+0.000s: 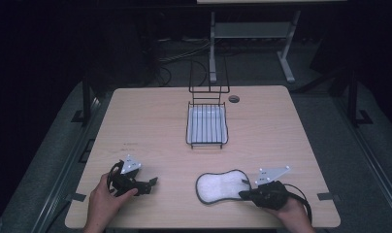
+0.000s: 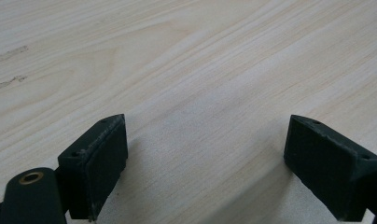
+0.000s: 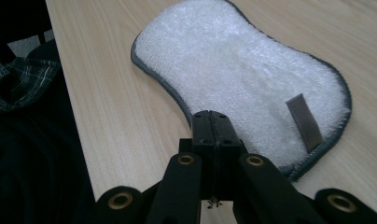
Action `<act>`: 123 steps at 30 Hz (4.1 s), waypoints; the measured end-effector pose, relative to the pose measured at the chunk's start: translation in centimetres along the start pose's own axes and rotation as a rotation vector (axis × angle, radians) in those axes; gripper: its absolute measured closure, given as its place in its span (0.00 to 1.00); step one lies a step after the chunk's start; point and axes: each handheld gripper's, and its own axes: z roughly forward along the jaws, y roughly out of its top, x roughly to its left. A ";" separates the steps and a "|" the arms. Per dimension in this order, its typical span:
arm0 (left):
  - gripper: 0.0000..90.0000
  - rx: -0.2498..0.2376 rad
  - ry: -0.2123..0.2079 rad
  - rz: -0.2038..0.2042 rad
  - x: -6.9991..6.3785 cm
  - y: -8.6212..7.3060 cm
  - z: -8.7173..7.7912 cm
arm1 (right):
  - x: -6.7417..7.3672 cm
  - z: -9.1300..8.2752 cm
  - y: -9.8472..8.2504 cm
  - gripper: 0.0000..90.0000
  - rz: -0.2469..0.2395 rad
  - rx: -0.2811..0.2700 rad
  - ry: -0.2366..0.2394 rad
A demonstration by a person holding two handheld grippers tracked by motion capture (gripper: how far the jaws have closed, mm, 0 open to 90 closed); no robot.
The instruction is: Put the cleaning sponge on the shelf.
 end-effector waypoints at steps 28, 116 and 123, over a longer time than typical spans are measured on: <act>0.14 0.000 0.000 0.000 0.0 0.0 0.0 | -2.9 0.9 0.7 1.00 0.043 0.025 -0.089; 0.14 0.000 0.000 0.001 0.0 0.0 0.0 | 1.2 7.2 6.8 1.00 -0.050 0.070 0.011; 0.14 0.000 0.000 0.001 0.0 0.0 0.0 | 0.9 6.2 5.8 1.00 -0.037 0.074 -0.008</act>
